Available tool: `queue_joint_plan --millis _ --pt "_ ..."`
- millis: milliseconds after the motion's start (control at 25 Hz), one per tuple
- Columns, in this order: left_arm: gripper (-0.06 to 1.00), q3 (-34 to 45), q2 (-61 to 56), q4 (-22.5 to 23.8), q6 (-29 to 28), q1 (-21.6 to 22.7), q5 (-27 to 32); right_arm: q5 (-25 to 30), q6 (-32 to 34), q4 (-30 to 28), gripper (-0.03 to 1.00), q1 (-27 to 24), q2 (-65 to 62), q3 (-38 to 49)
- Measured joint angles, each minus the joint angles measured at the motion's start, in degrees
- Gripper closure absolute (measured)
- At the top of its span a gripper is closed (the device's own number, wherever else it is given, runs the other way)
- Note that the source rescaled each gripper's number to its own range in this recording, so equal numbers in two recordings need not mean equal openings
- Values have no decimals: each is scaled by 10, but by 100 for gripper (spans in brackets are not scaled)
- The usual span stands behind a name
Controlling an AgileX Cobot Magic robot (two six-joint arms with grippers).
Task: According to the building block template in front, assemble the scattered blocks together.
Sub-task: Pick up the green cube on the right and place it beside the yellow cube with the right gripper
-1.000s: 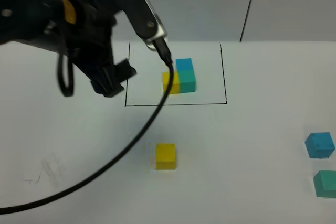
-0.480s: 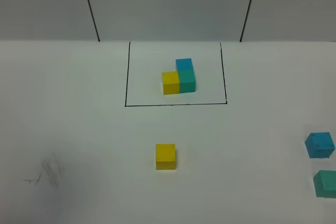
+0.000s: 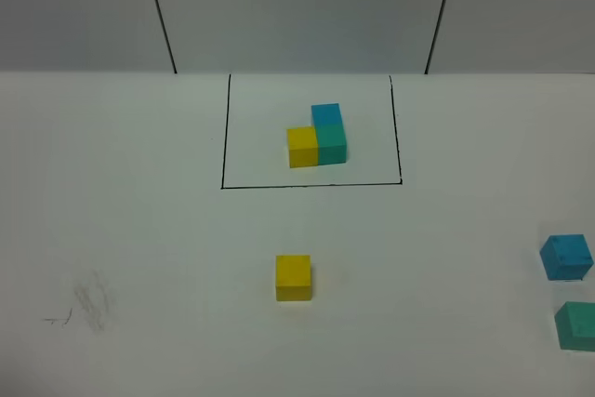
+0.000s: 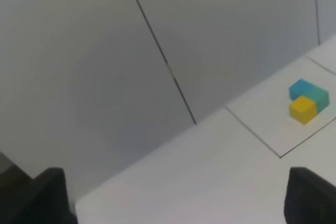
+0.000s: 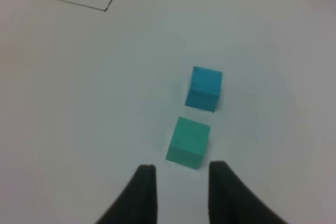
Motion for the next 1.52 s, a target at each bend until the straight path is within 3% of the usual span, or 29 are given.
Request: queue_joint_plan --millis 160,400,520,680,920,1240,1520 --pt "4 0 -40 -48 30 41 0 0 0 0 97 0 0 0" --pt "7 0 -73 -154 113 180 0 0 0 0 97 0 0 0" --pt "9 3 -95 -204 115 224 0 0 0 0 97 0 0 0" --pt "11 53 -137 -229 102 273 0 0 0 0 97 0 0 0" --pt "13 191 -213 -232 56 311 0 0 0 0 97 0 0 0" --pt "15 377 -301 -232 -67 314 -1 0 0 0 97 0 0 0" --pt "16 462 -309 -246 -106 314 -34 0 0 0 97 0 0 0"
